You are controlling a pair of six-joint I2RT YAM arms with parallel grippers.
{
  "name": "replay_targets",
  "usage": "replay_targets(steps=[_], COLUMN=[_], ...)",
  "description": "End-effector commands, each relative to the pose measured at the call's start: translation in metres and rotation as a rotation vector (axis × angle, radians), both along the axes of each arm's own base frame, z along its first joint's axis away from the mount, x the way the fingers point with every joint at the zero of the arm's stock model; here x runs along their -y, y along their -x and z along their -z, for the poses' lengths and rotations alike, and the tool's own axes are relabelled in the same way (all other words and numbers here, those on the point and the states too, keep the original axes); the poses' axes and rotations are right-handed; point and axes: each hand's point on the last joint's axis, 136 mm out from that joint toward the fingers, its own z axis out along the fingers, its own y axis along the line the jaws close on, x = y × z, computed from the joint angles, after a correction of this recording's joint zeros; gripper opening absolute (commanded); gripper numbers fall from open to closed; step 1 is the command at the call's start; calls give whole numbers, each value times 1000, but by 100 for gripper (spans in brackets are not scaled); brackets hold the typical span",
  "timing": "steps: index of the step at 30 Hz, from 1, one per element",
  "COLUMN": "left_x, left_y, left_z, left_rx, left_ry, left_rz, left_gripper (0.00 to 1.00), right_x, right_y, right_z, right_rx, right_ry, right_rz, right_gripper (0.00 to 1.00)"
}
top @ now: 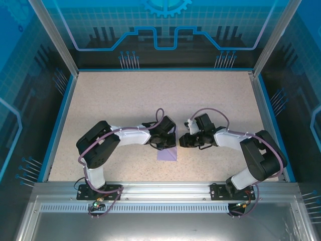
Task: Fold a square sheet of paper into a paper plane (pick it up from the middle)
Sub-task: Fold the triangle a second time at the center of the table.
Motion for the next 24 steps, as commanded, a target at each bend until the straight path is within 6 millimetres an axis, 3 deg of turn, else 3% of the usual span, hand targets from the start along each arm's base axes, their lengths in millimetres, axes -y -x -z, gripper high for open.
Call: replay_targets(steps=[1,16,24], left_x=[-1,-5,-4], left_y=[-10,-10,-9], left_z=[5,12,15], left_rx=[13,9,4], left_ry=[-14,-30,-30], left_rz=[-26,-33,-33], left_gripper=[4,4,4], right_x=[-3,-21,-30], right_y=[9,50,59], right_z=[-6,-7,-7], right_rx=[4,-22,-20], right_ry=[-27,-49,-64], right_rz=[-33,-93,-107], right_gripper=[21,21,20])
